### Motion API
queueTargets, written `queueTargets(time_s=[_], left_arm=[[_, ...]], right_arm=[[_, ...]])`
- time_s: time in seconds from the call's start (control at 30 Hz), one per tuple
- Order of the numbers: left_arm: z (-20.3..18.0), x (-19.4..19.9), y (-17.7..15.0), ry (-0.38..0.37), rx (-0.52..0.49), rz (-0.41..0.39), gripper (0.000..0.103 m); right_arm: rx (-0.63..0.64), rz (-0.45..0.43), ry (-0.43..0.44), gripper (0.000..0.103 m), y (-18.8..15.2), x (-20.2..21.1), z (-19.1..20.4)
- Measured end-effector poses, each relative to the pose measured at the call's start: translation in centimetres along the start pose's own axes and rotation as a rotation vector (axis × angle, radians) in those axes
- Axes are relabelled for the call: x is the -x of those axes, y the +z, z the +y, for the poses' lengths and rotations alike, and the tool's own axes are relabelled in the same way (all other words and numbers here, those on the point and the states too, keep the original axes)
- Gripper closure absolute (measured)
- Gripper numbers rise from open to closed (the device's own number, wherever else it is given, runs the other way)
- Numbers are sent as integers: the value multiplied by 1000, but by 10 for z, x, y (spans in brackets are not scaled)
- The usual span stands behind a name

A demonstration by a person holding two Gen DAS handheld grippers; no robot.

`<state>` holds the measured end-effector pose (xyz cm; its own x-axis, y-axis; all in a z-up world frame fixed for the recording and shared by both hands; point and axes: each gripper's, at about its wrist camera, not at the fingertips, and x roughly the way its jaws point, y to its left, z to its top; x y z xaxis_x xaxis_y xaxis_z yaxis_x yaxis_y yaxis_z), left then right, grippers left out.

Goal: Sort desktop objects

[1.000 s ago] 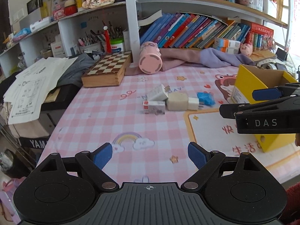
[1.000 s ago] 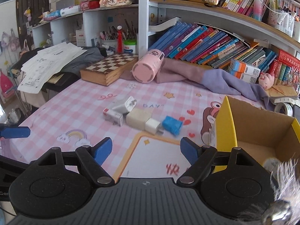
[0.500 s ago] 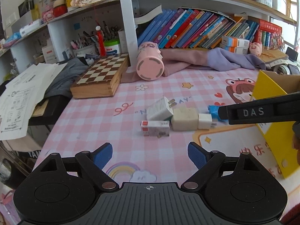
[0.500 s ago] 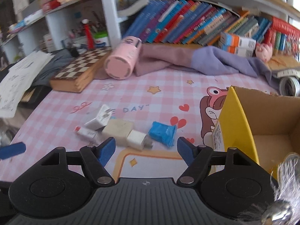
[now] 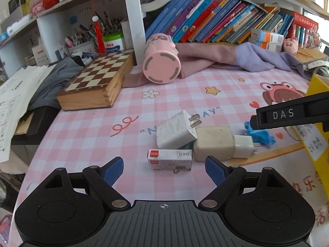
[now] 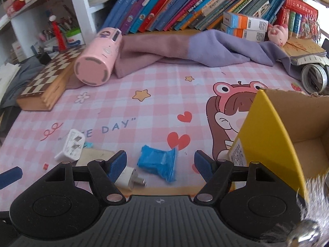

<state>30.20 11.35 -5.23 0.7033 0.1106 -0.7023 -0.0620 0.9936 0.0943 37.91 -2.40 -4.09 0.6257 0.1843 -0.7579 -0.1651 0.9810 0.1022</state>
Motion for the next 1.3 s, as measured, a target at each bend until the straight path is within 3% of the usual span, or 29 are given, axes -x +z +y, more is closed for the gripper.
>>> queueTargets(time_s=[0.43, 0.53, 0.6, 0.67, 0.77, 1.3], left_arm=[[0, -33, 1, -23, 18, 45, 24], [1, -34, 1, -31, 29, 46, 25], [2, -35, 1, -46, 42, 47, 31], [2, -36, 1, -65, 56, 47, 39], [1, -34, 3, -84, 59, 49, 49], [-1, 26, 1, -100, 86, -48, 49]], right_arm=[[-33, 84, -51, 33, 2, -38, -5], [-32, 92, -41, 42, 1, -41, -5], [-21, 85, -38, 56, 2, -40, -4], [-17, 80, -28, 61, 2, -40, -4], [-29, 78, -18, 62, 2, -37, -6], [9, -54, 49, 62, -1, 19, 2]])
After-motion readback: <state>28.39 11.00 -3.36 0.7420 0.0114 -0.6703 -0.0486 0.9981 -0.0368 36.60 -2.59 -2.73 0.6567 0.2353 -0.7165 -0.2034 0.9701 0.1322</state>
